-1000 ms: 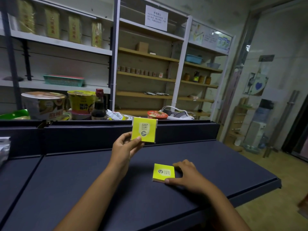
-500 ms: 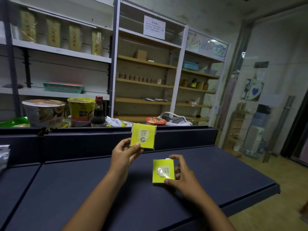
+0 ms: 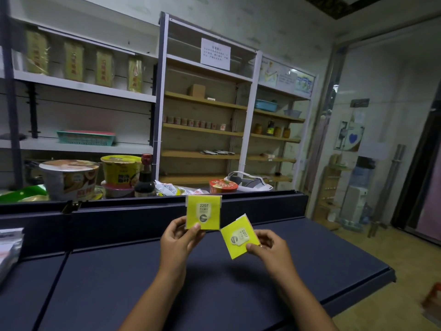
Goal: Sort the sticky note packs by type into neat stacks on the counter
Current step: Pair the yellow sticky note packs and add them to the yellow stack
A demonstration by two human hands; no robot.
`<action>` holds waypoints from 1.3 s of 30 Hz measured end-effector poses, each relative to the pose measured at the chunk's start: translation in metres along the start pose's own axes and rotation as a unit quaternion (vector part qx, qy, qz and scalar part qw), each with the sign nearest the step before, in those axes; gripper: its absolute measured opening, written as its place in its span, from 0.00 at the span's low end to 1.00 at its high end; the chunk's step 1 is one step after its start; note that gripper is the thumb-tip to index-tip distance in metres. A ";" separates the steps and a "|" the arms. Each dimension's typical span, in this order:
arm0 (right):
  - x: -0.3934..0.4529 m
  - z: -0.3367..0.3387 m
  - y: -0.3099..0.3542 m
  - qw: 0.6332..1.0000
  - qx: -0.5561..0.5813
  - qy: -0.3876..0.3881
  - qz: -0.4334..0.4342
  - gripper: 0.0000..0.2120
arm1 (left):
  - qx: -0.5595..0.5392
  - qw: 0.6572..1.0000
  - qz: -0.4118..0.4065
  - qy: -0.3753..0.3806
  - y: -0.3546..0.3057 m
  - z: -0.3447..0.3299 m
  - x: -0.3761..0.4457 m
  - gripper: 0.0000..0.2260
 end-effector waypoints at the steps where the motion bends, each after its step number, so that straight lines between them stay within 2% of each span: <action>1: -0.003 -0.002 0.003 1.000 0.017 -0.004 0.001 0.12 | -0.002 1.000 0.000 -0.005 -0.005 0.006 -0.002 0.09; 6: -0.025 -0.023 0.020 0.995 0.098 -0.006 -0.026 0.07 | -0.002 0.999 -0.006 -0.031 -0.039 0.037 -0.019 0.08; 15: -0.085 -0.079 0.052 0.984 0.178 0.026 -0.015 0.07 | 0.041 0.996 -0.036 -0.077 -0.094 0.100 -0.083 0.08; 18: -0.100 -0.098 0.057 0.977 0.208 0.037 -0.005 0.08 | 0.050 0.990 -0.057 -0.120 -0.118 0.130 -0.110 0.08; 25: -0.147 -0.144 0.052 0.955 0.275 0.102 -0.034 0.19 | 0.075 0.962 -0.133 -0.225 -0.168 0.188 -0.180 0.09; 30: -0.182 -0.162 0.050 0.947 0.290 0.137 -0.034 0.19 | 0.121 0.935 -0.161 -0.292 -0.185 0.216 -0.227 0.11; 39: -0.233 -0.206 0.080 0.936 0.293 0.194 -0.005 0.19 | 0.191 0.895 -0.203 -0.347 -0.234 0.254 -0.300 0.15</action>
Point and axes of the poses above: each hand's wrist, its own x-axis towards the middle knuckle, its own z-axis out of the back of the hand, y = z × x, the point moved 4 cm from there along x, towards the middle knuckle, and after that the axes turned 9 degrees about x, right-handed, at the moved point
